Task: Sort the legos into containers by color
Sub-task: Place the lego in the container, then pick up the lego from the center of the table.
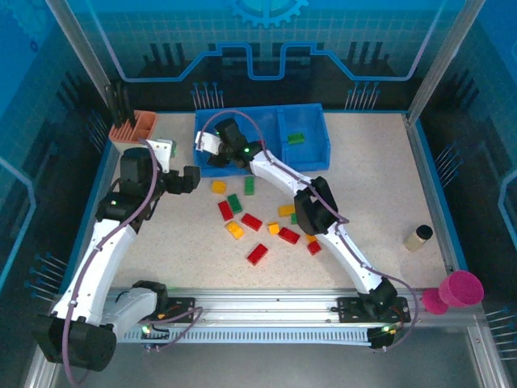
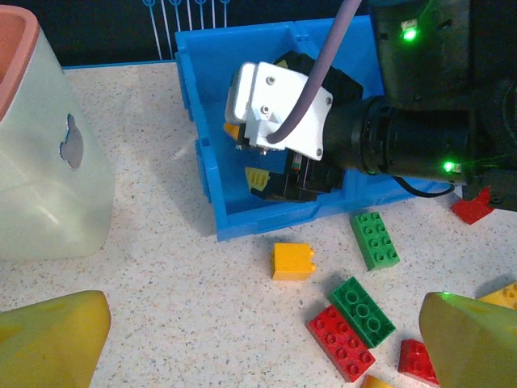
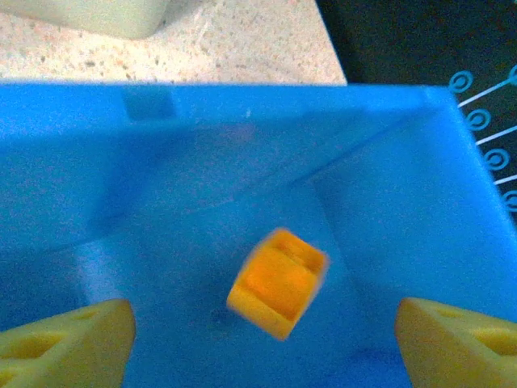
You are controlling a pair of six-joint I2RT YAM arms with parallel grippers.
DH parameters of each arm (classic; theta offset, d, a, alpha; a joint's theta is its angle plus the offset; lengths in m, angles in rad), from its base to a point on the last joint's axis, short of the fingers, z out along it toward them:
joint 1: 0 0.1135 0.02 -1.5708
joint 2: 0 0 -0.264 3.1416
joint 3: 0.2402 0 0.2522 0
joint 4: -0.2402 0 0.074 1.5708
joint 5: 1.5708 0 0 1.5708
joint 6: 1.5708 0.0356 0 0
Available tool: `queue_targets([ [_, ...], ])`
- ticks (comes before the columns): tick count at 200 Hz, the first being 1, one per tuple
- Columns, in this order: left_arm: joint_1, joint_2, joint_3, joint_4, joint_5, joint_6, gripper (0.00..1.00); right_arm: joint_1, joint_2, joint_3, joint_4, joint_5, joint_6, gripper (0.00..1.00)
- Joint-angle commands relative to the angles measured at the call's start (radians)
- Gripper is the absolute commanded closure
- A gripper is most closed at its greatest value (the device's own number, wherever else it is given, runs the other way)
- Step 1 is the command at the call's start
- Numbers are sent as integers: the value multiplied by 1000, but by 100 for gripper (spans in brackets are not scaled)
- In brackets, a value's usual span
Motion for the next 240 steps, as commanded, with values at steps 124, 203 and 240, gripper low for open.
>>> queue_targets([
  [124, -184, 426, -33, 149, -215, -148, 1, -101, -866, -630, -147, 295, 478, 0],
  [203, -210, 732, 133, 114, -157, -225, 2, -163, -1334, -1025, -322, 314, 540, 0],
  [240, -212, 826, 216, 91, -152, -269, 6, -242, -1386, -1100, -296, 255, 575, 0],
])
